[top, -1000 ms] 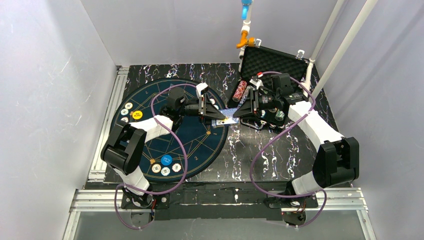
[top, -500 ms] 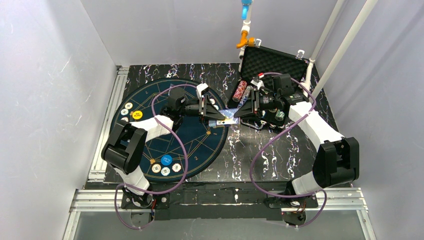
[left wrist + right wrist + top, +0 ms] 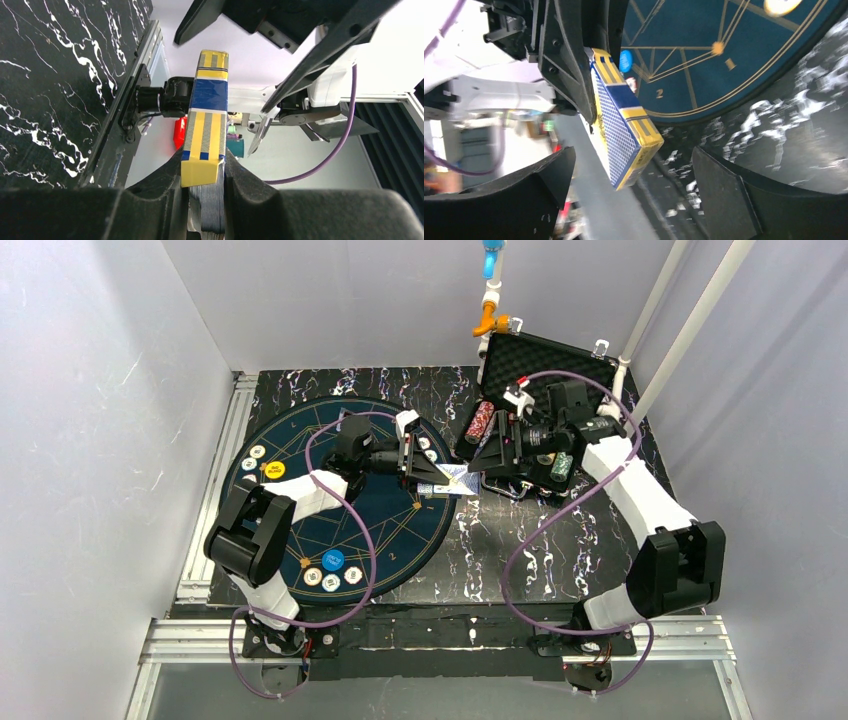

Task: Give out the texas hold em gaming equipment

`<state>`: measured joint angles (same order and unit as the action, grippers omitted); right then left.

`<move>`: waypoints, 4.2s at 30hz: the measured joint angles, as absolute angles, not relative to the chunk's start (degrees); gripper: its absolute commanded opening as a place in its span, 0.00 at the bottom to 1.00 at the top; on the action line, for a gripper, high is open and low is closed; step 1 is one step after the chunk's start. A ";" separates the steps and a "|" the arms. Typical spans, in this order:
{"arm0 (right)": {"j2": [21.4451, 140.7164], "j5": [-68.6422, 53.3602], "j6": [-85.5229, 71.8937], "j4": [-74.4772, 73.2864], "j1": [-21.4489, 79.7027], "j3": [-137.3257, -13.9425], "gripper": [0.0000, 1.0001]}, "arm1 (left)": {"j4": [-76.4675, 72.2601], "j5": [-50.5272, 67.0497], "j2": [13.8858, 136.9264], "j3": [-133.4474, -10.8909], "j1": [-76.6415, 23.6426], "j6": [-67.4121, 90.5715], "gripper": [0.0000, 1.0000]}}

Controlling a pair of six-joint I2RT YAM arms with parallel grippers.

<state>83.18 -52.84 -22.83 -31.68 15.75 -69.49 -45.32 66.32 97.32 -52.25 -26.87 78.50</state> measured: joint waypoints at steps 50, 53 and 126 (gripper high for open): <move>85.49 -15.79 25.93 -52.05 44.75 -84.68 0.81 | -22.70 71.79 96.64 -61.98 -30.57 65.32 0.00; 85.54 -17.39 25.34 -52.25 43.70 -84.68 0.74 | -22.74 71.11 96.64 -62.04 -30.57 65.14 0.00; 80.77 -21.54 24.60 -52.45 43.57 -80.12 0.01 | 17.78 61.87 90.78 -71.96 -29.19 32.82 0.63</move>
